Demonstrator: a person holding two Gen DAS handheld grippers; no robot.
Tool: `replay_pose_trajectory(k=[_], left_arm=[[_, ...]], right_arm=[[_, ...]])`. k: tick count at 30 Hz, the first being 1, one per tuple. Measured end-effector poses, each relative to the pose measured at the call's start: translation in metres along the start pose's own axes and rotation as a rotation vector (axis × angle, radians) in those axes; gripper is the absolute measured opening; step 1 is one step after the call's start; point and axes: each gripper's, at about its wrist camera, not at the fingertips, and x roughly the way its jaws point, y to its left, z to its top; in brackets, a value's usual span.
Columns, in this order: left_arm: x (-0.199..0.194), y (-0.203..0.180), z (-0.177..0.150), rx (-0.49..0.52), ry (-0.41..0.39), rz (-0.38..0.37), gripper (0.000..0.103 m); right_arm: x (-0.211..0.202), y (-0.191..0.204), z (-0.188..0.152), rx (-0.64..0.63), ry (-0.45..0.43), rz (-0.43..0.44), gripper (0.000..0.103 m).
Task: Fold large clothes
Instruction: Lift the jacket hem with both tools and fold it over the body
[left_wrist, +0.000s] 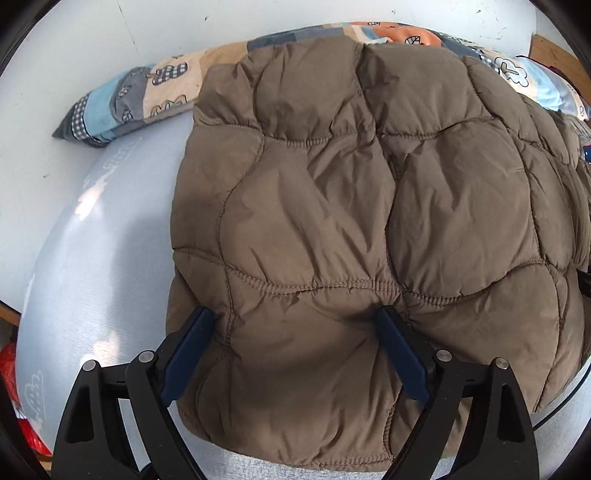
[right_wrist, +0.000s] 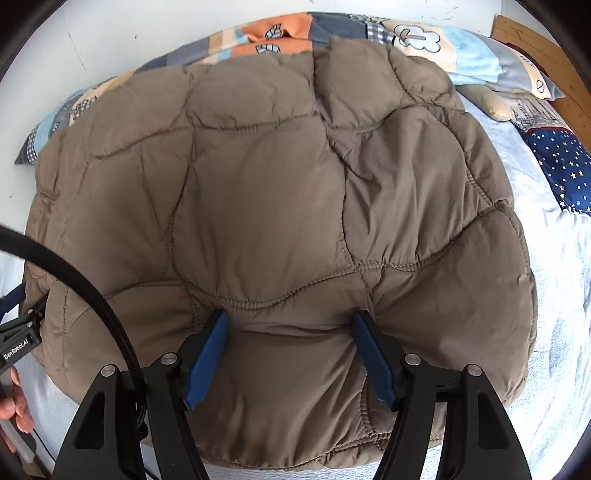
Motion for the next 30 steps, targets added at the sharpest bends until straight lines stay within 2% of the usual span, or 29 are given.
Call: replay_pose_trajectory(k=[15, 20, 25, 27, 30], left_arm=[[0.019, 0.009, 0.007, -0.037, 0.071, -0.075, 0.094], [0.02, 0.013, 0.007, -0.044, 0.073, -0.078, 0.095], [0.01, 0.021, 0.012, -0.054, 0.053, -0.083, 0.094], [-0.007, 0.028, 0.02, -0.069, 0.041, -0.108, 0.09], [-0.035, 0.042, 0.029, -0.145, -0.037, -0.153, 0.09]], right_arm=[[0.011, -0.004, 0.007, 0.009, 0.03, 0.021, 0.073], [0.01, -0.006, 0.006, 0.014, 0.027, 0.023, 0.074], [-0.003, -0.007, 0.0, 0.021, 0.009, 0.033, 0.075], [-0.018, -0.012, 0.002, 0.048, 0.023, 0.086, 0.075], [-0.053, -0.023, 0.003, 0.077, -0.052, 0.16, 0.075]])
